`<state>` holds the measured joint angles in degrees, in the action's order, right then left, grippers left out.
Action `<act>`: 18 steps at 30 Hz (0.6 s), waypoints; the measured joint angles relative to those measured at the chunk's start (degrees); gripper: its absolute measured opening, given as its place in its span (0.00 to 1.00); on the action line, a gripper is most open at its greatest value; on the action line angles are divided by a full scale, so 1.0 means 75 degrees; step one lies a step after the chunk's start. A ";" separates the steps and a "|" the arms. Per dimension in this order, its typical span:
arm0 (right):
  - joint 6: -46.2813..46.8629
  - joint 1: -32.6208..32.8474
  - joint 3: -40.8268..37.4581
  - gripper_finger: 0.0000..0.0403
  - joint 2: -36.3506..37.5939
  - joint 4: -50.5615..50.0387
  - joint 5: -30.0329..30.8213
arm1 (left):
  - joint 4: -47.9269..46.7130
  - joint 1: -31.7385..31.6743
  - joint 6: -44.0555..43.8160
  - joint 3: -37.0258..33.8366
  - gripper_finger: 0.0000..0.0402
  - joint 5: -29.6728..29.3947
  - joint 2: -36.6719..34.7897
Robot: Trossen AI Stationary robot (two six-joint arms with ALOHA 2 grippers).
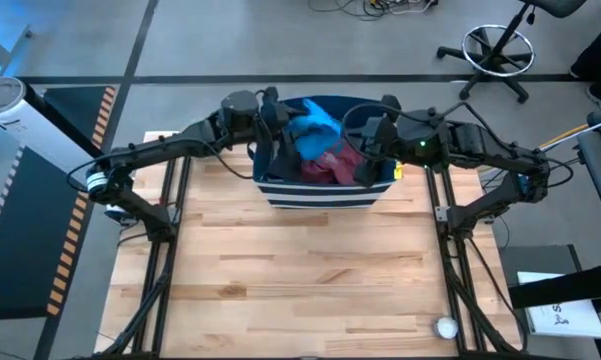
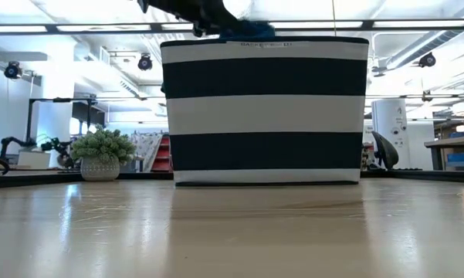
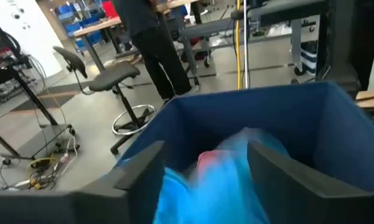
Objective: Sort clothes
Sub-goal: Put the blue boxers into the blue laundry organizer, then adjust the blue laundry organizer
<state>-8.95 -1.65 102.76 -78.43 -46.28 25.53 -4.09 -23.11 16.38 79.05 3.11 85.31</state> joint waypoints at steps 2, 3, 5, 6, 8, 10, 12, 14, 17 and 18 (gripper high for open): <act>-0.0023 0.0006 0.0000 0.01 0.0000 -0.0073 0.0001 | 0.0002 0.0025 0.0000 0.0000 0.58 0.0000 -0.0075; -0.0038 0.0006 -0.0003 0.01 -0.0002 -0.0074 0.0001 | 0.0002 0.0030 0.0000 0.0000 0.62 0.0003 -0.0132; -0.0100 0.0018 -0.0027 0.00 -0.0003 -0.0073 0.0001 | -0.0015 0.0063 0.0000 0.0000 0.67 0.0003 -0.0306; -0.0129 0.0038 -0.0055 0.00 -0.0003 -0.0070 0.0003 | -0.0010 0.0082 0.0000 0.0000 0.69 0.0003 -0.0396; -0.0176 0.0060 -0.0163 0.00 -0.0003 -0.0076 -0.0053 | -0.0062 0.0125 0.0008 -0.0008 0.72 0.0034 -0.0619; -0.0215 0.0127 -0.0356 0.00 -0.0003 -0.0068 -0.0319 | -0.0079 0.0203 0.0155 -0.0119 0.72 0.0222 -0.0886; -0.0236 0.0221 -0.0635 0.00 -0.0003 0.0024 -0.0714 | -0.0064 0.0336 0.0279 -0.0265 0.69 0.0308 -0.1176; -0.0233 0.0393 -0.1042 0.00 -0.0003 0.0257 -0.0971 | -0.0012 0.0473 0.0338 -0.0567 0.64 0.0316 -0.1582; -0.0220 0.0746 -0.1753 0.00 -0.0009 0.0671 -0.1074 | 0.0296 0.0743 0.0347 -0.1285 0.53 0.0326 -0.2275; -0.0178 0.0873 -0.2012 0.00 -0.0012 0.0847 -0.1074 | 0.0365 0.0850 0.0350 -0.1554 0.49 0.0326 -0.2527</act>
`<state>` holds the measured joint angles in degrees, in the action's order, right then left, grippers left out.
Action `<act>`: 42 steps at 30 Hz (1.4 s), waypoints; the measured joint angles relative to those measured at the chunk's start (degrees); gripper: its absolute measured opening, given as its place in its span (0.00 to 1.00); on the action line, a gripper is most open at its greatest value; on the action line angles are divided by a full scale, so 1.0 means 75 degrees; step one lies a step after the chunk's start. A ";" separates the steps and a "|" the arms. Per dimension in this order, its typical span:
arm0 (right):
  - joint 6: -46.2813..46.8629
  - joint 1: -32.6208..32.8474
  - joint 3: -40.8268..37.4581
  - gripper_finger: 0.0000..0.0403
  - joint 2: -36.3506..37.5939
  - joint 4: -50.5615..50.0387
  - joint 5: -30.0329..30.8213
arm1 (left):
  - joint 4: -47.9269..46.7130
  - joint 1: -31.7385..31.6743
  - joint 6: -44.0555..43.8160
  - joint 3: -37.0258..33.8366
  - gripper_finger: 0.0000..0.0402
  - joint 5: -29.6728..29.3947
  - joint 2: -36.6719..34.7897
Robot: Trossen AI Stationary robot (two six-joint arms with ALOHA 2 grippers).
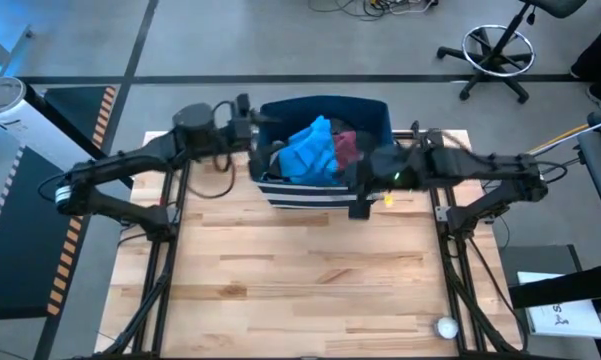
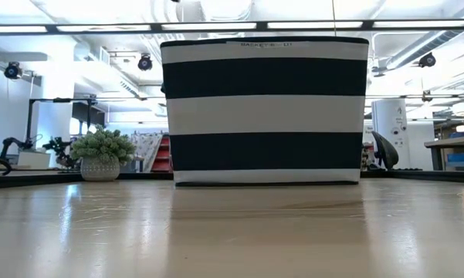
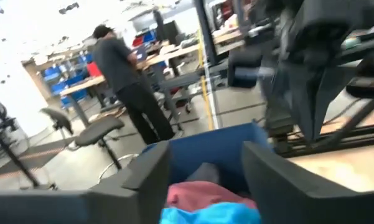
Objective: Sort clothes
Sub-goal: Adjust the blue laundry organizer
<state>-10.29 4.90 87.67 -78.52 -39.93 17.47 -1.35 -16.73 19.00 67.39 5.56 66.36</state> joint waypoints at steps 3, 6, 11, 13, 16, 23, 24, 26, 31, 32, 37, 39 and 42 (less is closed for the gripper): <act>0.0181 0.0297 -0.0819 0.00 -0.0060 0.0723 -0.0009 | 0.0253 0.0337 -0.0174 -0.0856 0.34 0.0003 -0.0775; 0.0422 0.0435 -0.1590 0.00 -0.0167 0.1354 -0.0017 | 0.0359 0.0648 -0.0502 -0.1634 0.19 0.0012 -0.1514; 0.0637 0.0274 -0.2667 0.00 -0.0188 0.2421 0.0009 | 0.0464 0.1108 -0.0991 -0.2859 0.02 -0.0006 -0.2520; 0.0632 0.0058 -0.2974 0.00 -0.0192 0.2588 0.0038 | 0.0471 0.1177 -0.1221 -0.3298 0.03 -0.0231 -0.2854; 0.0565 -0.0424 -0.3341 0.00 -0.0187 0.2926 0.0074 | 0.0779 0.1181 -0.1584 -0.4004 0.01 -0.0445 -0.3273; 0.0331 -0.1410 -0.3849 0.00 -0.0151 0.3890 0.0123 | 0.1858 0.1189 -0.2081 -0.5273 0.00 -0.0452 -0.3890; 0.0290 -0.1504 -0.3871 0.00 -0.0158 0.3977 0.0102 | 0.1931 0.1189 -0.2146 -0.5410 0.00 -0.0453 -0.3928; 0.0253 -0.1680 -0.3890 0.00 -0.0175 0.4216 -0.0012 | 0.2012 0.1189 -0.2244 -0.5564 0.00 -0.0453 -0.3988; 0.0266 -0.2036 -0.3907 0.00 -0.0231 0.4505 -0.0473 | 0.2046 0.1189 -0.2411 -0.5792 0.00 -0.0455 -0.4027; 0.0256 -0.2072 -0.3895 0.00 -0.0278 0.4568 -0.0488 | 0.2050 0.1187 -0.2416 -0.5807 0.00 -0.0454 -0.4023; 0.0188 -0.2262 -0.3881 0.00 -0.0571 0.5027 -0.0565 | 0.2067 0.1189 -0.2442 -0.5846 0.00 -0.0455 -0.3954; 0.0094 -0.2329 -0.3884 0.00 -0.0694 0.5283 -0.0571 | 0.2067 0.1192 -0.2442 -0.5851 0.00 -0.0455 -0.3915; 0.0017 -0.2376 -0.3890 0.00 -0.0734 0.5605 -0.0577 | 0.2064 0.1201 -0.2442 -0.5868 0.00 -0.0455 -0.3875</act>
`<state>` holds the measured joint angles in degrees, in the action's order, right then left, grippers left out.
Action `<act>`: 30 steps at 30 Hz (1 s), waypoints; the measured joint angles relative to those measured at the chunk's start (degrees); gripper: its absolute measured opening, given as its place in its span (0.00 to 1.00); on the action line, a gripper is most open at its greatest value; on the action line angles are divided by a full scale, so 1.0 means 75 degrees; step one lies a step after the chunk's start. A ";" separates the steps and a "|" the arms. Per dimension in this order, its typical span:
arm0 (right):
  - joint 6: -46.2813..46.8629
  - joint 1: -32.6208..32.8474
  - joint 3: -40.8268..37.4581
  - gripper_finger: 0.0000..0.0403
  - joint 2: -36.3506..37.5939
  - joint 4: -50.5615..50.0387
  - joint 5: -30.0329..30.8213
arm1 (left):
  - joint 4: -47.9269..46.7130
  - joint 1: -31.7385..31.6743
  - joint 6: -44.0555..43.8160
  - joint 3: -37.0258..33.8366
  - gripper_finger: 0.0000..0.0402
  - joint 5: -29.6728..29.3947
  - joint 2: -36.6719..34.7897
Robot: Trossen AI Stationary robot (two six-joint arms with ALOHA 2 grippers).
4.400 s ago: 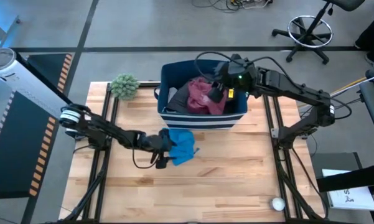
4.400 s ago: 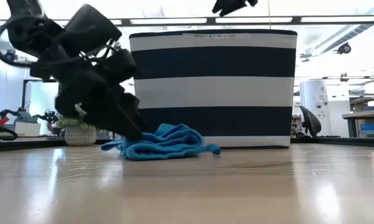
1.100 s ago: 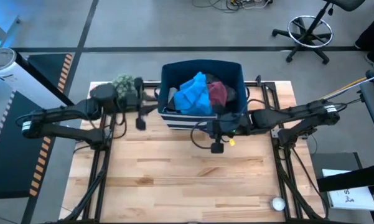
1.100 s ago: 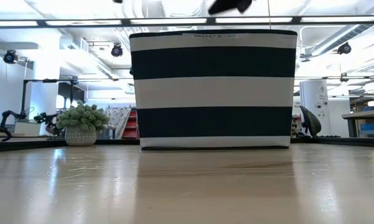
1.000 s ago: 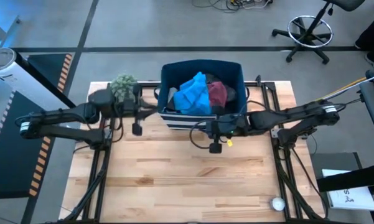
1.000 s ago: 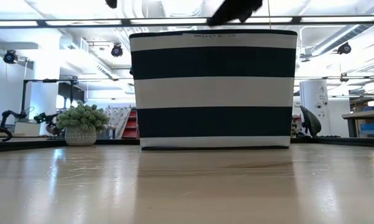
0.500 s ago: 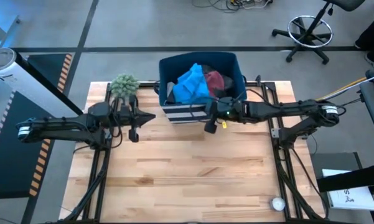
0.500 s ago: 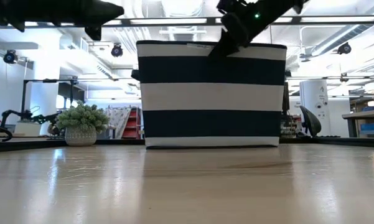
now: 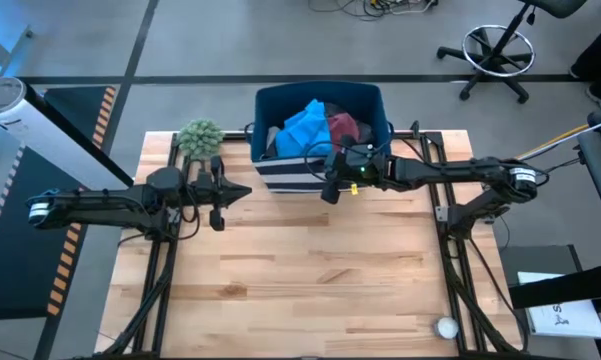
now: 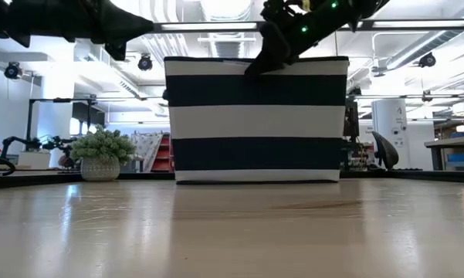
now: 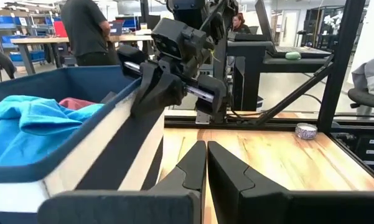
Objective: Sort clothes
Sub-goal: Adjust the blue laundry organizer
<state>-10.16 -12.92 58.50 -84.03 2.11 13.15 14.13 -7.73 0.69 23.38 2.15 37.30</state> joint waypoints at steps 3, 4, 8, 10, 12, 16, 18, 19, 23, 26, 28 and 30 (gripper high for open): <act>-0.0135 0.0036 -0.0006 0.00 0.0194 -0.0102 -0.0065 | -0.0114 0.0051 0.0133 -0.0019 0.00 -0.0003 -0.0021; -0.0201 0.0079 -0.0015 0.00 0.0304 -0.0185 -0.0093 | -0.0236 0.0089 0.0191 -0.0029 0.00 -0.0003 -0.0082; -0.0567 0.0342 -0.0119 0.00 0.0910 -0.0713 -0.0285 | -0.0227 0.0329 0.0342 -0.0133 0.00 -0.0009 -0.0258; -0.0633 0.0522 -0.0438 0.00 0.1287 -0.0889 -0.0358 | -0.0215 0.0520 0.0455 -0.0238 0.00 -0.0013 -0.0292; -0.0728 0.0699 -0.0889 0.00 0.1595 -0.0868 -0.0400 | -0.0096 0.0716 0.0581 -0.0405 0.00 -0.0036 -0.0282; -0.0720 0.1007 -0.1929 0.00 0.2483 -0.0356 -0.0823 | 0.0234 0.0936 0.0624 -0.0846 0.00 -0.0310 -0.0292; -0.0639 0.1110 -0.2446 0.00 0.2939 -0.0044 -0.1182 | 0.0529 0.0941 0.0613 -0.1081 0.00 -0.0312 -0.0345; -0.0562 0.1127 -0.2675 0.00 0.3171 0.0130 -0.1360 | 0.0745 0.0941 0.0607 -0.1201 0.00 -0.0316 -0.0371; -0.0491 0.1136 -0.3556 0.00 0.4132 0.0779 -0.1618 | 0.1379 0.0941 0.0535 -0.1767 0.00 -0.0355 -0.0552; -0.0441 0.1124 -0.3820 0.00 0.4662 0.0998 -0.1610 | 0.1687 0.0941 0.0461 -0.1970 0.00 -0.0356 -0.0666; -0.0513 0.1127 -0.3826 0.00 0.4876 0.1015 -0.1647 | 0.1710 0.0932 0.0465 -0.1974 0.00 -0.0356 -0.0736; -0.0593 0.1127 -0.3655 0.00 0.4988 0.1103 -0.1678 | 0.1709 0.0932 0.0491 -0.1971 0.00 -0.0356 -0.0782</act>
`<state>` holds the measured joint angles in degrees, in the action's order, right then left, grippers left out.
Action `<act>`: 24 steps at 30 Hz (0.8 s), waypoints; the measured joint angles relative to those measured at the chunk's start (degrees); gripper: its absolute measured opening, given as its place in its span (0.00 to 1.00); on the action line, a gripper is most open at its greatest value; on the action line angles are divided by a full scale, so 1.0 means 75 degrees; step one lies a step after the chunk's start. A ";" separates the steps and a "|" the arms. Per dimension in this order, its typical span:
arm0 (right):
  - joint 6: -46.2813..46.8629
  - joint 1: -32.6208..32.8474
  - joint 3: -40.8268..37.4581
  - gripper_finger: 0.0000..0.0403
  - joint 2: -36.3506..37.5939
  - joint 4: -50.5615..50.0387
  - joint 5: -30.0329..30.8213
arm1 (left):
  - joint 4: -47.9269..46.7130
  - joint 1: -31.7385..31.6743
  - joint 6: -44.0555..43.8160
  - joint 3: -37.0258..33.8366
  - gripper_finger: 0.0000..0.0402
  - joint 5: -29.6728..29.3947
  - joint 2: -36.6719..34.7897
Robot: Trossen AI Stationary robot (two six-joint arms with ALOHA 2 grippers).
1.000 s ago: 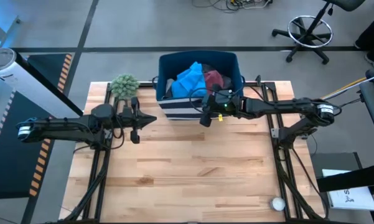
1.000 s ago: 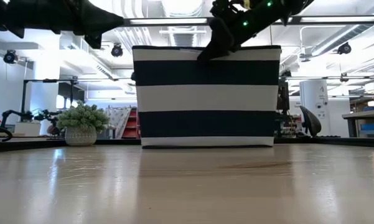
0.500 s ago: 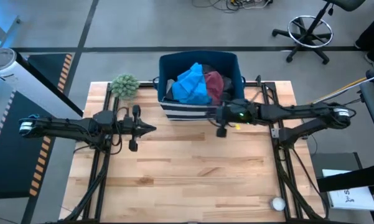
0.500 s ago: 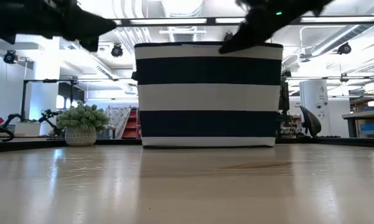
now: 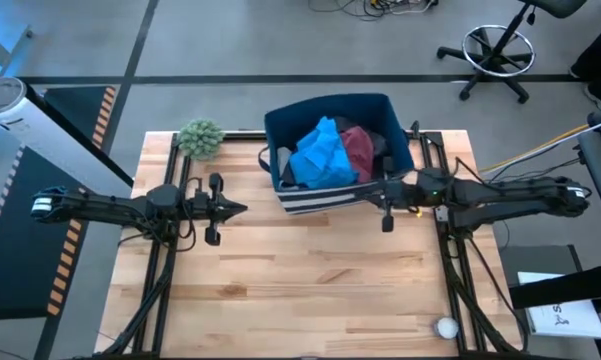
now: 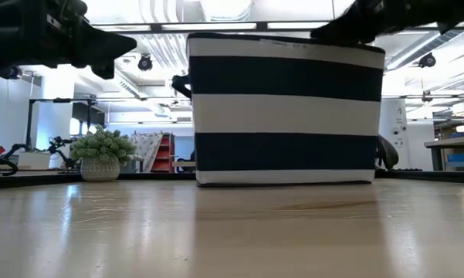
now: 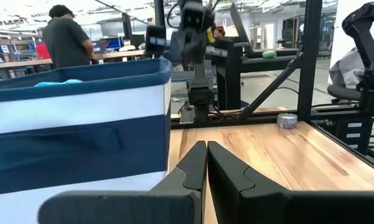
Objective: Sort clothes
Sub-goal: Adjust the blue laundry organizer
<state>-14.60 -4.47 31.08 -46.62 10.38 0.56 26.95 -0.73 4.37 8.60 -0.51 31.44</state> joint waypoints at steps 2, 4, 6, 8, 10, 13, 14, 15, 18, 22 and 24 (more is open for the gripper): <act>-0.0003 0.0003 0.0162 0.00 0.0053 0.0082 -0.0136 | -0.0012 0.0000 -0.0001 0.0000 0.00 0.0000 -0.0031; 0.0062 0.0043 0.0252 0.00 -0.0029 0.0107 -0.0158 | -0.0045 0.0000 0.0001 0.0000 0.00 0.0000 -0.0066; 0.0224 0.0120 0.0255 0.00 -0.0282 0.0012 -0.0099 | -0.0078 0.0000 0.0002 0.0000 0.00 0.0002 -0.0071; 0.0297 0.0257 0.0249 0.00 -0.0622 0.0022 0.0203 | -0.0122 -0.0001 0.0002 0.0000 0.00 0.0000 -0.0093; 0.0290 0.0507 0.0283 0.00 -0.0935 0.0127 0.0796 | -0.0129 -0.0006 0.0002 0.0000 0.00 0.0000 -0.0111; 0.0236 0.0970 0.0636 0.00 -0.1422 -0.0137 0.1750 | -0.0223 -0.0006 -0.0036 0.0000 0.00 0.0000 -0.0151; 0.0179 0.1153 0.0793 0.00 -0.1555 -0.0306 0.2065 | -0.0253 -0.0006 -0.0051 0.0000 0.00 0.0000 -0.0159; 0.0077 0.1324 0.1022 0.00 -0.1714 -0.0507 0.2392 | -0.0298 -0.0006 -0.0054 0.0000 0.00 0.0000 -0.0169; -0.0055 0.1758 0.1839 0.00 -0.2182 -0.1376 0.3532 | -0.0361 -0.0006 -0.0054 0.0002 0.00 -0.0016 -0.0192; -0.0051 0.2133 0.2828 0.00 -0.3078 -0.2573 0.4873 | -0.0408 -0.0007 -0.0054 0.0003 0.00 -0.0036 -0.0209; -0.0042 0.2177 0.3285 0.00 -0.3594 -0.3080 0.5224 | -0.0457 -0.0009 -0.0054 0.0003 0.00 -0.0041 -0.0206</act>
<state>-14.92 11.86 55.72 -73.57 -12.72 39.74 23.52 -0.80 3.97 8.62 -0.82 29.89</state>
